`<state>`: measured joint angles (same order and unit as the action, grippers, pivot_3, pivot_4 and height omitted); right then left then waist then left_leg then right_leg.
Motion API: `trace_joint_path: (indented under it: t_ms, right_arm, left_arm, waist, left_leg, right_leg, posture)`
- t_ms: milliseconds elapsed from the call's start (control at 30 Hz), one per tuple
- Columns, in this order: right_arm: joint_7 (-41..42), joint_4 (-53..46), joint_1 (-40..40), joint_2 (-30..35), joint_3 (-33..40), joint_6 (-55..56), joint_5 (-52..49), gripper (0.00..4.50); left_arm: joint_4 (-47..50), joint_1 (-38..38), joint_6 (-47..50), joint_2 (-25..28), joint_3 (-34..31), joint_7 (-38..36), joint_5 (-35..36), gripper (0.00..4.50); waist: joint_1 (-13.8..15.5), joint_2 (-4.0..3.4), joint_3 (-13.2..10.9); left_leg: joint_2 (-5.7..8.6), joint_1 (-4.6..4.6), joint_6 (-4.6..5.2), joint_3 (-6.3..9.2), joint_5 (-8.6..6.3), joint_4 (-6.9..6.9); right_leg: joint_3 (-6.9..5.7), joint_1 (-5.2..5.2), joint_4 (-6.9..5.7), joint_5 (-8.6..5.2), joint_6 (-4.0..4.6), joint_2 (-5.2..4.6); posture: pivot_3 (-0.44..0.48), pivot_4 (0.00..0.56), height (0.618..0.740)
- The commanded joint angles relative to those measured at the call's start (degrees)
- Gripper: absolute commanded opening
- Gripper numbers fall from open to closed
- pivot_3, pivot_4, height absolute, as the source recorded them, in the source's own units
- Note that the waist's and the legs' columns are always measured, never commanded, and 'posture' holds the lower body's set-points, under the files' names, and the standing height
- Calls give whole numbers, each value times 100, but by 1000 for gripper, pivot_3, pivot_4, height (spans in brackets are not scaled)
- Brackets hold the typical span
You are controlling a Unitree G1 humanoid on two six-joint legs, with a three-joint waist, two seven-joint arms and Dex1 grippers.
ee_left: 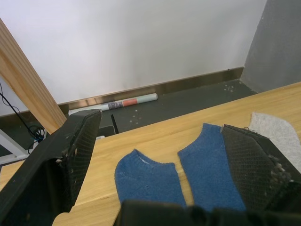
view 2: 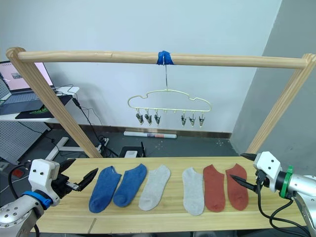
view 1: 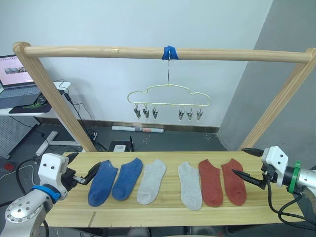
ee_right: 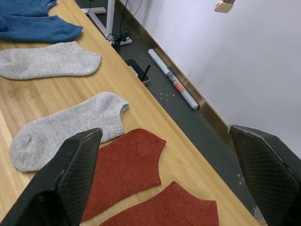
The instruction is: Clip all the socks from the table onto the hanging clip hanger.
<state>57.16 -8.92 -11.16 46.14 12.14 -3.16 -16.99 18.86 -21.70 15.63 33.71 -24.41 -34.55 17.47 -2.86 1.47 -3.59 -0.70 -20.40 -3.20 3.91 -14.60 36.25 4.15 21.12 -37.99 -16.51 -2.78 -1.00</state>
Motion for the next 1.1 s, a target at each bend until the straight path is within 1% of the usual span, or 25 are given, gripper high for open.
trace_joint_path:
  t_ms: [33,133,233,300,433,600,733,833,900,933,1000,1067,1100]
  right_arm:
    - [-24,-153,105,-12,30,87,-22,4500]
    - [3,-108,140,-52,-44,125,-16,4500]
    - [21,-137,117,-51,-91,143,9,4500]
    - [-1,-159,124,-54,-109,110,-1,4500]
    - [-13,-177,121,-47,-130,107,-8,4500]
    - [-50,-274,96,-53,-148,43,-11,4500]
    - [-71,-318,80,-52,-143,7,-15,4500]
    - [-110,-393,79,-64,-148,-37,-23,4500]
    - [-146,-499,67,-69,-137,-90,-52,4500]
    - [-174,-558,78,-77,-128,-134,-73,4500]
    - [-273,-767,132,-107,-108,-281,-133,4500]
    - [-352,-912,169,-131,-94,-402,-161,4500]
    - [-445,-1027,198,-120,-112,-615,-151,4500]
  left_arm:
    - [37,107,-169,-68,-242,18,158,4488]
    - [-29,230,9,-130,-351,284,160,4488]
    - [-48,310,-139,-124,-399,208,173,4488]
    - [-28,298,-496,-156,-429,-16,246,4488]
    - [-4,229,-622,-171,-440,-206,428,4488]
    - [-32,264,-808,-210,-407,-205,392,4488]
    - [-41,278,-929,-210,-364,-107,216,4488]
    - [-77,428,-775,-337,-443,20,503,4488]
    - [-43,517,-704,-342,-425,-25,645,4488]
    - [-37,583,-716,-339,-385,41,561,4488]
    - [26,798,-627,-343,-284,256,458,4488]
    - [84,918,-534,-344,-222,343,460,4488]
    - [116,1008,-456,-384,-197,406,521,4488]
  waist:
    - [0,1,3]
    - [9,5,9]
    - [25,13,15]
    - [36,13,17]
    - [63,13,18]
    - [85,13,19]
    - [90,16,20]
    - [92,15,19]
    - [98,16,19]
    - [98,18,16]
    - [97,18,0]
    - [96,13,-17]
    - [95,7,-36]
  left_leg:
    - [0,0,0,0,0,0]
    - [0,2,0,0,0,0]
    - [-2,5,1,2,0,0]
    - [-1,5,0,0,0,0]
    - [-1,5,0,-2,0,0]
    - [-2,7,1,-2,0,0]
    - [-2,8,1,-3,0,0]
    - [-2,8,0,-4,0,0]
    - [-2,8,1,-4,0,0]
    - [-2,8,1,-3,0,0]
    - [-4,9,1,-3,0,0]
    - [-4,10,1,-2,1,1]
    - [-4,10,1,-3,1,1]
  right_leg:
    - [0,0,0,0,0,0]
    - [0,-1,-1,0,0,0]
    - [0,-3,-4,0,0,3]
    - [1,-5,-1,0,0,3]
    - [3,-4,0,0,1,2]
    - [3,-5,-2,0,1,3]
    - [4,-5,-2,0,1,3]
    - [4,-5,-1,0,1,3]
    - [4,-5,-2,0,1,3]
    - [4,-5,-3,0,1,3]
    - [4,-5,-3,0,1,5]
    - [5,-5,-3,1,0,5]
    - [6,-6,-3,1,0,5]
  posture:
    - [-19,13,740]
    - [-9,10,740]
    - [-8,10,740]
    - [-6,10,740]
    - [-6,11,740]
    - [-12,13,740]
    - [-15,14,740]
    - [-21,18,740]
    - [-31,31,740]
    - [-31,31,740]
    - [-45,53,740]
    - [-45,53,740]
    - [-56,71,740]
